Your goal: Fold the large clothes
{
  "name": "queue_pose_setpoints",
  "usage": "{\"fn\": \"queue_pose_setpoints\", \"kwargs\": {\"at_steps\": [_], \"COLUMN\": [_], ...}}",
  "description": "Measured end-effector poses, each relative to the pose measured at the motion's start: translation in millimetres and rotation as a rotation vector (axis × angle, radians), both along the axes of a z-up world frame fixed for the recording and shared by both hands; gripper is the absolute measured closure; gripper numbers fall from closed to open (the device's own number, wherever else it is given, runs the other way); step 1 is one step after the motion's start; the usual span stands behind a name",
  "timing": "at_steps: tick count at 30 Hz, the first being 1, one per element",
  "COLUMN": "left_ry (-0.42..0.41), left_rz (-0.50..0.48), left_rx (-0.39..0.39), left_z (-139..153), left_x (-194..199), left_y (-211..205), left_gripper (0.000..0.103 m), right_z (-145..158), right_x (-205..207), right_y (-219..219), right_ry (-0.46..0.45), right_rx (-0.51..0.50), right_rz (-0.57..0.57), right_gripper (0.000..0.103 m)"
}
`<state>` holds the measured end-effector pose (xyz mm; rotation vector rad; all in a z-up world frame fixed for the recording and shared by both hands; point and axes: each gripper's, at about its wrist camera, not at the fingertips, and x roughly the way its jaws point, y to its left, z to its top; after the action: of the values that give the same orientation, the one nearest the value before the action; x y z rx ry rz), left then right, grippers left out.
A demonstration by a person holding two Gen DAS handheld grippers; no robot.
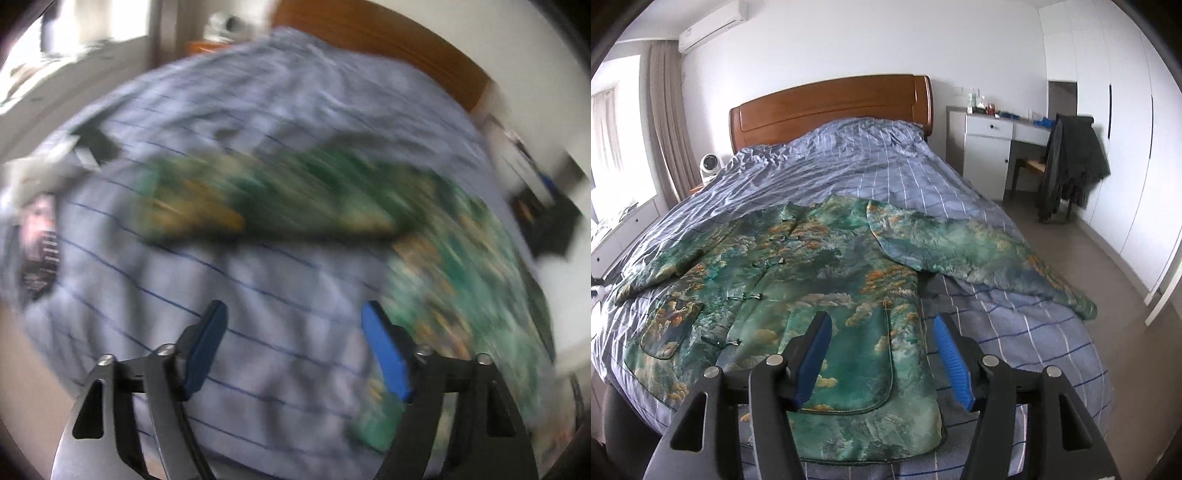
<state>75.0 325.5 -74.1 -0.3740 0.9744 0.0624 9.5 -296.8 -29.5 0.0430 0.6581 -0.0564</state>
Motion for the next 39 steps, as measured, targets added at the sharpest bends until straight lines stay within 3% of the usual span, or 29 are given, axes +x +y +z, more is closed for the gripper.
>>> {"fn": "queue_pose_setpoints", "kwargs": {"at_steps": [2, 7, 12, 16, 18, 20, 22, 23, 25, 33, 39], "left_ry": [0.026, 0.139, 0.191, 0.178, 0.178, 0.184, 0.177, 0.172, 0.159, 0.102, 0.119], "left_rz": [-0.087, -0.275, -0.326, -0.319, -0.338, -0.366, -0.379, -0.371, -0.364, -0.394, -0.403], "left_rx": [-0.024, -0.006, 0.019, 0.012, 0.006, 0.003, 0.028, 0.035, 0.027, 0.009, 0.048], "left_z": [-13.7, -62.4, -90.6, -94.0, -94.7, -95.3, -91.6, -89.7, -85.0, -63.9, -82.1], "left_x": [0.2, 4.3, 5.8, 4.2, 3.7, 2.2, 0.0, -1.3, -2.9, -29.0, -36.7], "left_y": [-27.6, -92.3, -114.4, -120.0, -124.7, -131.9, -135.4, -136.3, -137.6, -142.4, -154.5], "left_gripper": [0.012, 0.012, 0.010, 0.007, 0.021, 0.050, 0.073, 0.082, 0.088, 0.091, 0.089], "right_z": [-8.0, -41.0, -87.2, -121.0, -125.8, -128.9, -128.2, -127.5, -122.9, -89.8, -88.3], "right_x": [3.5, 10.6, 15.6, 23.3, 24.3, 26.2, 27.7, 27.7, 26.2, 16.0, 17.8], "right_y": [-12.3, -48.4, -69.6, -61.8, -57.6, -57.2, -57.9, -59.3, -61.8, -58.1, -59.9], "right_ry": [0.039, 0.181, 0.322, 0.395, 0.393, 0.397, 0.414, 0.419, 0.414, 0.390, 0.412], "right_rx": [0.025, 0.104, 0.247, 0.325, 0.316, 0.334, 0.334, 0.320, 0.328, 0.162, 0.117], "right_rz": [-0.005, -0.009, 0.054, 0.120, 0.128, 0.127, 0.129, 0.123, 0.124, 0.155, 0.147], "right_gripper": [0.038, 0.038, 0.038, 0.038, 0.036, 0.040, 0.074, 0.076, 0.086, 0.089, 0.089]}}
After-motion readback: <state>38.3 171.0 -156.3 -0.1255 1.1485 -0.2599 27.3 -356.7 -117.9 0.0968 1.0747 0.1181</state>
